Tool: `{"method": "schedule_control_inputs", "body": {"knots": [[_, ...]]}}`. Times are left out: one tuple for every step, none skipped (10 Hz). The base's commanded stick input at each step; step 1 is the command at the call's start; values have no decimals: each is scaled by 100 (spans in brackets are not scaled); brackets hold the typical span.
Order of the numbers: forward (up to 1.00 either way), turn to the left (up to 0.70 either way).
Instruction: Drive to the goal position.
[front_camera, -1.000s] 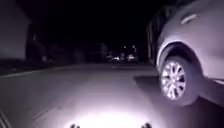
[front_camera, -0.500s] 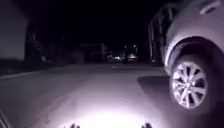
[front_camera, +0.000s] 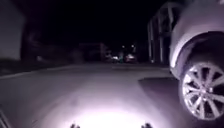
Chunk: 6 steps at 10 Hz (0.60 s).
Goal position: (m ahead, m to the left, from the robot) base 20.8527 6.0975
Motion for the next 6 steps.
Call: {"method": "schedule_control_inputs", "body": {"knots": [[60,0],[60,0],[60,0],[60,-15],[60,-15],[60,-15]]}}
